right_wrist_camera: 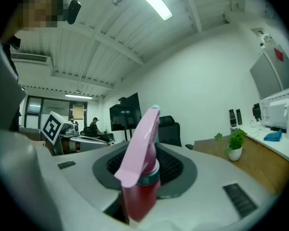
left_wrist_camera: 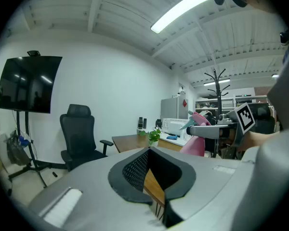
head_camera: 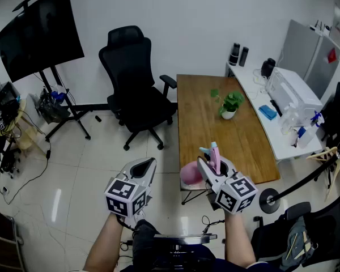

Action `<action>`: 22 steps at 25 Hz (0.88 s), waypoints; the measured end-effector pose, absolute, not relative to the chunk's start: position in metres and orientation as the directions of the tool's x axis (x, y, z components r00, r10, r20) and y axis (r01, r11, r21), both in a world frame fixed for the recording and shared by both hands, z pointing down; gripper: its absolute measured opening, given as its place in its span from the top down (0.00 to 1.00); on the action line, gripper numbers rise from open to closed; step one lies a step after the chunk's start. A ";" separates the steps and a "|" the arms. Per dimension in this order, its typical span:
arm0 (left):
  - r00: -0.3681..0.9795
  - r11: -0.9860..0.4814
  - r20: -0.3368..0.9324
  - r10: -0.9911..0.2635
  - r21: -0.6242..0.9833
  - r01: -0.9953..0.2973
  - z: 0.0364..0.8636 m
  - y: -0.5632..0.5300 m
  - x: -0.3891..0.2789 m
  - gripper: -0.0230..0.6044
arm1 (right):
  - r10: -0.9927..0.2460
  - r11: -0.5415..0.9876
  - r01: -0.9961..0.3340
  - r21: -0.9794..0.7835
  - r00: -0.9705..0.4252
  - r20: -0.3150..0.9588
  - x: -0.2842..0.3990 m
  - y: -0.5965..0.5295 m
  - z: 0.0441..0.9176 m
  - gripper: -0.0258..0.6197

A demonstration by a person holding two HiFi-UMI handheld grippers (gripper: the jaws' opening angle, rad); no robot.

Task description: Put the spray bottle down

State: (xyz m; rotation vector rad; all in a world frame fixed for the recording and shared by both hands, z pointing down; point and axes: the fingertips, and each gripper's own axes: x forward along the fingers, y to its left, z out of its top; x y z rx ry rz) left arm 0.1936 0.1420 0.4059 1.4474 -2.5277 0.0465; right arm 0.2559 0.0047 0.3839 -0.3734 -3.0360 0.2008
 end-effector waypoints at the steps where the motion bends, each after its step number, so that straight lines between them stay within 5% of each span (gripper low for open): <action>1: -0.484 0.509 0.211 -0.849 0.084 -0.857 0.406 0.142 0.184 0.95 | 0.243 0.963 0.232 -0.138 -0.968 0.063 0.248 0.005 0.385 0.76; 22: -0.291 0.321 0.201 -0.935 0.136 -0.937 0.416 0.151 -0.068 0.95 | 0.035 0.995 0.023 -0.096 -0.992 0.125 0.026 0.030 0.378 0.76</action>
